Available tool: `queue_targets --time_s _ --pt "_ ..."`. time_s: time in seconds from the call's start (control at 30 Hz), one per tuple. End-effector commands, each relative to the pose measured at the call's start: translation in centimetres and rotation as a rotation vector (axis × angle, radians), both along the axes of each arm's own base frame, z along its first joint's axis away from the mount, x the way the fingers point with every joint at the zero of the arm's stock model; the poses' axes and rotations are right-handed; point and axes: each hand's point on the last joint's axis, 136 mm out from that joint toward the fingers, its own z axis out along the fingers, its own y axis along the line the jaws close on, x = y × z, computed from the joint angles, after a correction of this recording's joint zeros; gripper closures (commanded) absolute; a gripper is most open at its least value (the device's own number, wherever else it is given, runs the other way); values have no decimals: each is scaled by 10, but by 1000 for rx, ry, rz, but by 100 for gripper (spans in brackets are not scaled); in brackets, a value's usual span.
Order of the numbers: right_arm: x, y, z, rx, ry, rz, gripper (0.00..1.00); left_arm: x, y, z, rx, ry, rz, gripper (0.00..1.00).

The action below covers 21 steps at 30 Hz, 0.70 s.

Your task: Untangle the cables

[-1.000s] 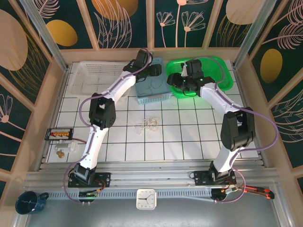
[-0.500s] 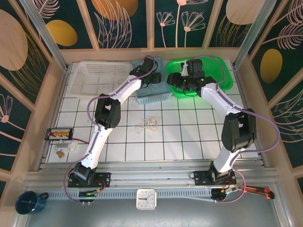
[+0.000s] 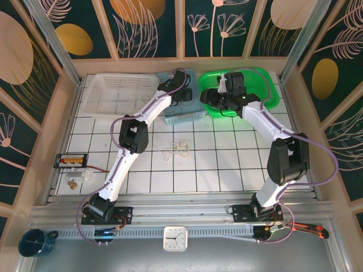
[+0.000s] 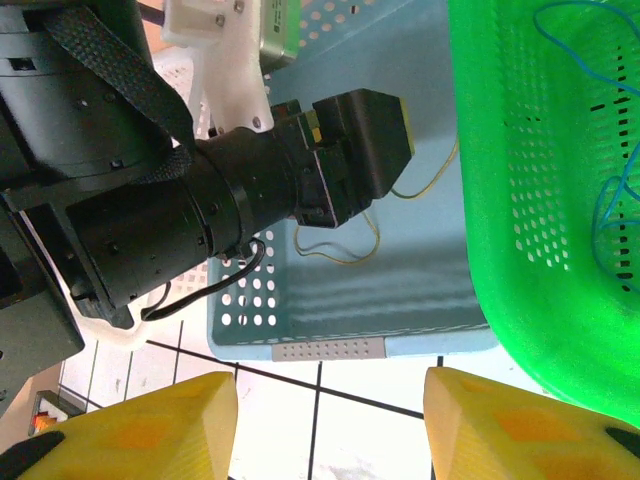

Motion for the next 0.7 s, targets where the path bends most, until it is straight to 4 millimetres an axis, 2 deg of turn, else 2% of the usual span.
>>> queue_targets --time_s 0.0,0.2,0.33,0.43,0.57,0.67 --pt "-5 0 11 12 -39 24 47 -3 4 -14 22 34 11 45" --pt "-7 -1 10 4 -36 27 48 -2 2 -20 22 35 6 52" --pt "-8 -1 11 3 -38 29 48 -2 2 -23 24 35 7 60" --pt "-9 -1 11 5 -38 31 48 0 2 -22 25 26 4 72" --pt "-10 0 10 9 -35 35 48 5 -3 -5 9 -11 -9 88" --pt "-11 0 7 12 -31 38 48 11 -7 19 -16 -58 -18 100"
